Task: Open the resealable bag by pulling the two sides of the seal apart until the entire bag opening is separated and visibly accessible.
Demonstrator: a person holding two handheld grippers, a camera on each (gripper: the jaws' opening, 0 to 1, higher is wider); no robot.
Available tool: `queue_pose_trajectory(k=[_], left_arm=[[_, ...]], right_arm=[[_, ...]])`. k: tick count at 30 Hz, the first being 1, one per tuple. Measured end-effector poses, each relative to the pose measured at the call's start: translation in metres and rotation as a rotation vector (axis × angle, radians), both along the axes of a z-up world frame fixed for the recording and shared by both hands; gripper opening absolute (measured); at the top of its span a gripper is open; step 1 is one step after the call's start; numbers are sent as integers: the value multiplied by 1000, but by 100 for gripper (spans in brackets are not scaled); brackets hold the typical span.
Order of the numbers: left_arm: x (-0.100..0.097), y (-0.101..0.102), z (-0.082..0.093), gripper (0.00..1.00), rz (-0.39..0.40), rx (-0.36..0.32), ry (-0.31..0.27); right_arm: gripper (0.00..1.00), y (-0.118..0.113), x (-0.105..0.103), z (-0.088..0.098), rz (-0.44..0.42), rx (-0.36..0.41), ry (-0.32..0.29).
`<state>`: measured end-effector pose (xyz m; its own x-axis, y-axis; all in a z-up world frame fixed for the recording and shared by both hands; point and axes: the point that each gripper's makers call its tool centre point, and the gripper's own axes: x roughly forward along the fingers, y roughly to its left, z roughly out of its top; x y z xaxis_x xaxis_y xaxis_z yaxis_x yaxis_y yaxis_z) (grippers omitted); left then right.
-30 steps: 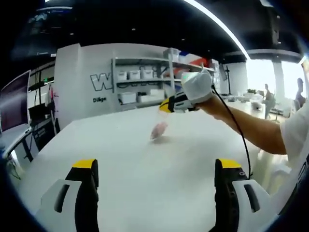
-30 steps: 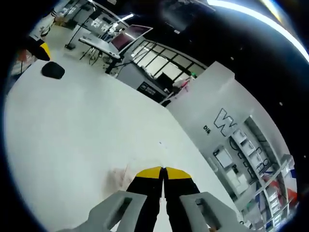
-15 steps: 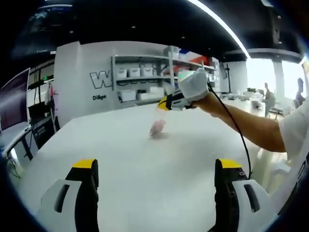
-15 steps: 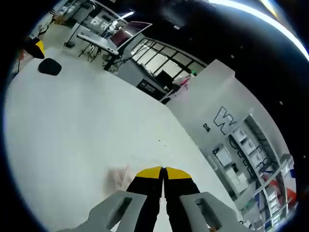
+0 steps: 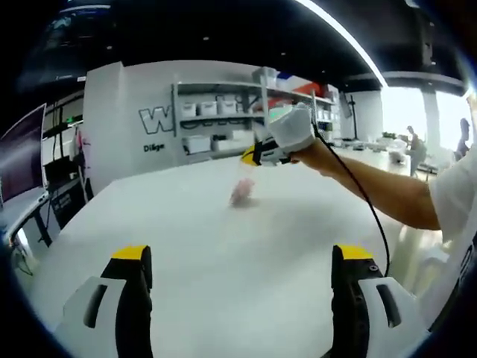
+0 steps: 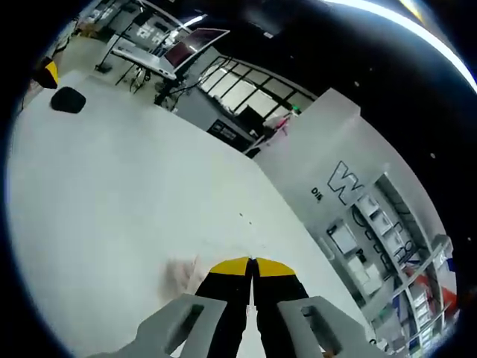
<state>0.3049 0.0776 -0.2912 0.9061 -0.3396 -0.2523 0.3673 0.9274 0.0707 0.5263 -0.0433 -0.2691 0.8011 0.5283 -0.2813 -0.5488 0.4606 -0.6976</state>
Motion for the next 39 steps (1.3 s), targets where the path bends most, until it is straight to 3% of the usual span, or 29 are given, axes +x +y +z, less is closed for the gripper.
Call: queue_pose_trajectory(k=[8, 14, 39], left_arm=[[-1, 2, 1, 100, 1, -2, -3], [-1, 2, 2, 100, -1, -2, -4], [0, -8, 0, 99, -18, -15, 0]], right_arm=[[0, 5, 41, 4, -17, -7, -5], [0, 6, 61, 3, -31, 2, 0], [0, -9, 52, -34, -32, 51, 89]])
